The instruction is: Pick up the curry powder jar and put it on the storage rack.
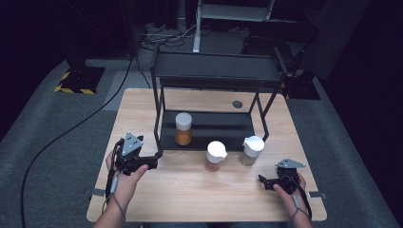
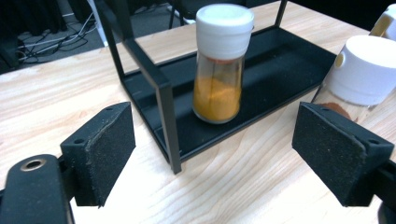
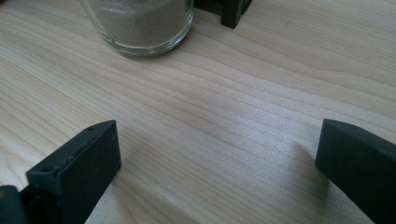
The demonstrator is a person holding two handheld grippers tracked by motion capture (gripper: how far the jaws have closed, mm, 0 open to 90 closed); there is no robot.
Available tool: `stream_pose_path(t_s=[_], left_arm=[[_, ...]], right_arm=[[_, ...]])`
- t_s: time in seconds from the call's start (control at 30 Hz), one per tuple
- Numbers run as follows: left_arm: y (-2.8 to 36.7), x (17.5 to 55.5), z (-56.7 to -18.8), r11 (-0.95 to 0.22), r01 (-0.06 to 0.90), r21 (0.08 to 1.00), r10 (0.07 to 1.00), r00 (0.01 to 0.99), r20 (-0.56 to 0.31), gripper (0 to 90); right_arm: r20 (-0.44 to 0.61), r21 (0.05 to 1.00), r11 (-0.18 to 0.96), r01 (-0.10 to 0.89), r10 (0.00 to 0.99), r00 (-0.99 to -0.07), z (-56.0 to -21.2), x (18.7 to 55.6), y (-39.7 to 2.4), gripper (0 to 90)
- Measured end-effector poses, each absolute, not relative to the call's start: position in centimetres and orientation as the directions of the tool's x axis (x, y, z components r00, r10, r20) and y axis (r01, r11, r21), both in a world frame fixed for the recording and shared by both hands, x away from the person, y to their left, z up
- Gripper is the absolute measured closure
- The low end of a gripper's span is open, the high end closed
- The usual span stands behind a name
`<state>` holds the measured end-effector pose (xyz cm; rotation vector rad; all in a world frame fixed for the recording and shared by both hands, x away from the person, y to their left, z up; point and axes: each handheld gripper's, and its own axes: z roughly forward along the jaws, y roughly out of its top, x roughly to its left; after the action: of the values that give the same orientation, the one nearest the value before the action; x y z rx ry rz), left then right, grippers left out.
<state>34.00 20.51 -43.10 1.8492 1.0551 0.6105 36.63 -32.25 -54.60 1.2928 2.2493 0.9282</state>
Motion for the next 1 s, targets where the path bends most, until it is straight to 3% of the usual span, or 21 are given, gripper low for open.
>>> stream_pose_path(t_s=[1.0], left_arm=[[23.0,32.6,-48.5,-0.243,0.486,0.840,0.891,0.454,-0.005,10.8]], right_arm=[[-0.004,0.707,0.357,0.610,0.865,-0.503,-54.6,36.6,-32.2,0.0]])
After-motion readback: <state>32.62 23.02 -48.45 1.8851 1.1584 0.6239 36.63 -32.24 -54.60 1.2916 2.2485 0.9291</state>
